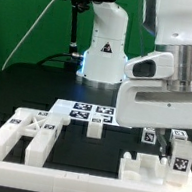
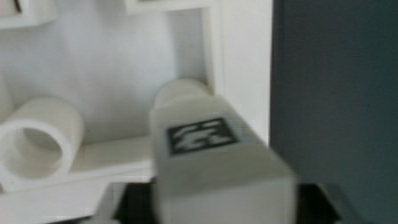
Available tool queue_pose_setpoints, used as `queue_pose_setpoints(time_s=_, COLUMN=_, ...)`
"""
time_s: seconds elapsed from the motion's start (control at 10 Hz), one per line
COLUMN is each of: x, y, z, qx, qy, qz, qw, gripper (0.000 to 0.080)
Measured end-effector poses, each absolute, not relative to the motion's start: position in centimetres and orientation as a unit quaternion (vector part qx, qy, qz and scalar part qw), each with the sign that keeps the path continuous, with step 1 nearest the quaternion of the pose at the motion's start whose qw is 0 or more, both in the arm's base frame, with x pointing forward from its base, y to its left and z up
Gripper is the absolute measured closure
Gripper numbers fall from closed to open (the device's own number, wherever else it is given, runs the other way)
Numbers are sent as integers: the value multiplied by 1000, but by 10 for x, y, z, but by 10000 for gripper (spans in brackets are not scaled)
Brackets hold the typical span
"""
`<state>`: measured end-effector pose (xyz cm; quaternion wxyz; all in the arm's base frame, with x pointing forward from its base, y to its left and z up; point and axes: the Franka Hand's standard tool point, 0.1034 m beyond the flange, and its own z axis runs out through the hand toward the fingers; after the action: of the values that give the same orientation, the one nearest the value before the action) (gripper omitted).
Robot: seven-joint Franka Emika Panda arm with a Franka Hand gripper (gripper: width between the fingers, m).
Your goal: Assemble chair
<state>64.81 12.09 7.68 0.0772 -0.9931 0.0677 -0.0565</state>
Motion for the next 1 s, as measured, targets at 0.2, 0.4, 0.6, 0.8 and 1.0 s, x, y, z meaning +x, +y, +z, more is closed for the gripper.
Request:
queue_pose_setpoints(time_s=0.2, x=648, y=119, z=76, qx=-985, qy=145, qz=-50, qw=81, gripper=503)
queue_pose_setpoints(time_s=0.4, x=650, y=114, z=75, qx=-928, qy=356, qz=-34, qw=101, gripper=503)
queue_pose_setpoints(time_s=0.6, x=647, y=117, z=74, qx=-834, qy=540, qz=3, qw=116, gripper=503)
queue_pose_setpoints(time_s=0.8, x=647, y=118, z=74, qx=-800, qy=586, qz=15, qw=125, gripper=503)
queue_pose_setpoints(time_s=1.0, x=646, y=118, z=74, qx=-820, qy=559, qz=11, qw=123, gripper=413)
